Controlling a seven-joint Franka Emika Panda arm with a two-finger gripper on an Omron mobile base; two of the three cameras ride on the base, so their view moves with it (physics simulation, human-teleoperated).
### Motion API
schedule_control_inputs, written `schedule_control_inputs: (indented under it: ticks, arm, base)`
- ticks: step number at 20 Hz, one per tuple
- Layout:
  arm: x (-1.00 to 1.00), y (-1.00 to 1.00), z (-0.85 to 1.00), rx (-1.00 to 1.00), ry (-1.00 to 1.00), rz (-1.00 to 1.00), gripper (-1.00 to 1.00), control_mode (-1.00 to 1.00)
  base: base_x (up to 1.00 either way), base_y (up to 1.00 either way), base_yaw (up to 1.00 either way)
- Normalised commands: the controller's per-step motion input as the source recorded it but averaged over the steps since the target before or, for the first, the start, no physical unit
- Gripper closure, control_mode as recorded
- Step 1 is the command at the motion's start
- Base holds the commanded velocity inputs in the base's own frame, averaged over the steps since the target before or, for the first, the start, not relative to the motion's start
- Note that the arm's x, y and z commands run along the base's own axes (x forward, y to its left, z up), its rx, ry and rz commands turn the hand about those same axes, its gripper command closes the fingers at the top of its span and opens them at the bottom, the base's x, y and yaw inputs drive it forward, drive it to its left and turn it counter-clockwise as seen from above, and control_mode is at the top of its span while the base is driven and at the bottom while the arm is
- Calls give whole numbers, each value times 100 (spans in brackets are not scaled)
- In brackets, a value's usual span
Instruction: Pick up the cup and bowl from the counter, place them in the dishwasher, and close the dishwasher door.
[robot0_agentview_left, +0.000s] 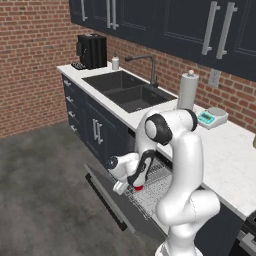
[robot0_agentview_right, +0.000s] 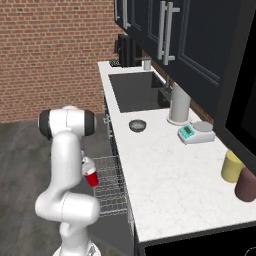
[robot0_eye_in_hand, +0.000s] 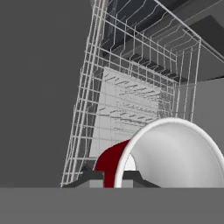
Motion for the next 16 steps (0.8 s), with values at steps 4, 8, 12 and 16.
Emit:
schedule_control_inputs:
  ticks: [4,8,12,16]
  arm:
    - [42,-3,-16,0,0,0,100,-100]
    - [30,-4,-15,0,0,0,100,-100]
    - [30,-14,-20,0,1,0,100,-100]
    - [31,-18,-36,0,4,0,100,-100]
  base:
    - [0,0,0]
    - [0,0,0]
    - [0,0,0]
    - [0,0,0]
